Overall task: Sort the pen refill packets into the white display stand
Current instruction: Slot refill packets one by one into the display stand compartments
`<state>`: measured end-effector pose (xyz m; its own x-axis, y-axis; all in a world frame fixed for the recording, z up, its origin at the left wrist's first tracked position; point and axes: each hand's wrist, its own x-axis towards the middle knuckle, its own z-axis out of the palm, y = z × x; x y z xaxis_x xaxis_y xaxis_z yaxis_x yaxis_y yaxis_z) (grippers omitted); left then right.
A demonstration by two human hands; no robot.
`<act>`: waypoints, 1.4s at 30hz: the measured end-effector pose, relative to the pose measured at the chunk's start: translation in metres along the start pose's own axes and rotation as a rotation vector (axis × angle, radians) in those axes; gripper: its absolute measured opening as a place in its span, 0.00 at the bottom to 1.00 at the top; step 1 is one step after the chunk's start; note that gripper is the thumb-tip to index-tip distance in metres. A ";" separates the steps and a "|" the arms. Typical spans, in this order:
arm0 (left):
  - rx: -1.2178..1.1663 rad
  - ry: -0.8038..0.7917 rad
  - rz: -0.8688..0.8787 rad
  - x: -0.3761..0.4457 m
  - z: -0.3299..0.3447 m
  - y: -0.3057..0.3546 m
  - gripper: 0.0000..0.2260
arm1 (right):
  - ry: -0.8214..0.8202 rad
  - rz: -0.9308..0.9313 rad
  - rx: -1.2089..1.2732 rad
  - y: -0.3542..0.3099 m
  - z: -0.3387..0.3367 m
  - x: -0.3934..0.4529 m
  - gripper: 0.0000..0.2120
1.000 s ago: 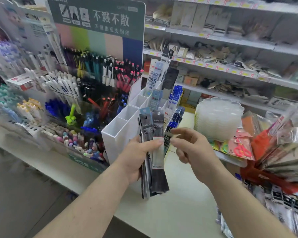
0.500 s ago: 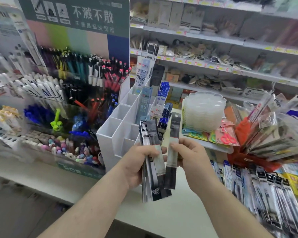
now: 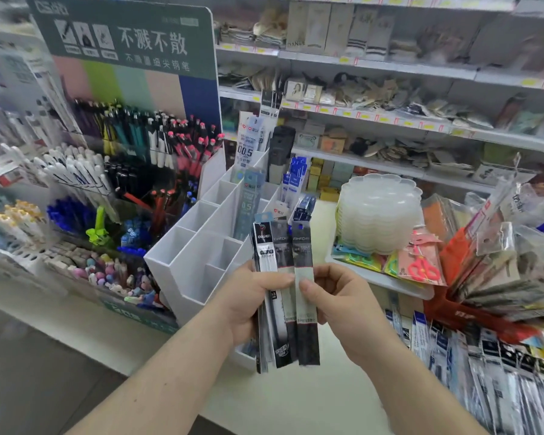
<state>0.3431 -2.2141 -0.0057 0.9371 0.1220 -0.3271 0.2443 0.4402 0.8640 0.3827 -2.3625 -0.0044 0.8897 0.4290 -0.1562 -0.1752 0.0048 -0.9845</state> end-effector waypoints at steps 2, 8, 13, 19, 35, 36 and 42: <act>0.033 0.034 0.029 0.004 0.009 -0.001 0.10 | -0.031 -0.008 -0.019 0.001 -0.006 0.006 0.03; 0.085 0.142 0.062 0.011 0.024 -0.003 0.07 | -0.150 0.008 -0.087 0.000 -0.022 0.016 0.05; 0.046 0.129 0.085 0.012 0.028 -0.003 0.19 | -0.186 0.042 -0.081 -0.004 -0.032 0.022 0.07; 0.074 0.103 0.113 0.017 0.028 0.005 0.10 | -0.243 0.002 -0.182 -0.010 -0.036 0.030 0.08; 0.298 0.059 0.054 0.031 -0.003 0.035 0.20 | -0.308 -0.044 -0.215 -0.027 -0.012 0.054 0.11; 0.313 0.054 0.050 0.031 -0.004 0.038 0.18 | -0.309 -0.048 -0.246 -0.027 -0.010 0.055 0.11; 0.330 0.029 0.053 0.030 -0.012 0.048 0.12 | -0.367 -0.021 -0.368 -0.036 -0.003 0.059 0.08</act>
<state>0.3797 -2.1788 0.0212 0.9443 0.1642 -0.2851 0.2675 0.1213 0.9559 0.4427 -2.3404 0.0218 0.6732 0.7214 -0.1626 0.0600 -0.2725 -0.9603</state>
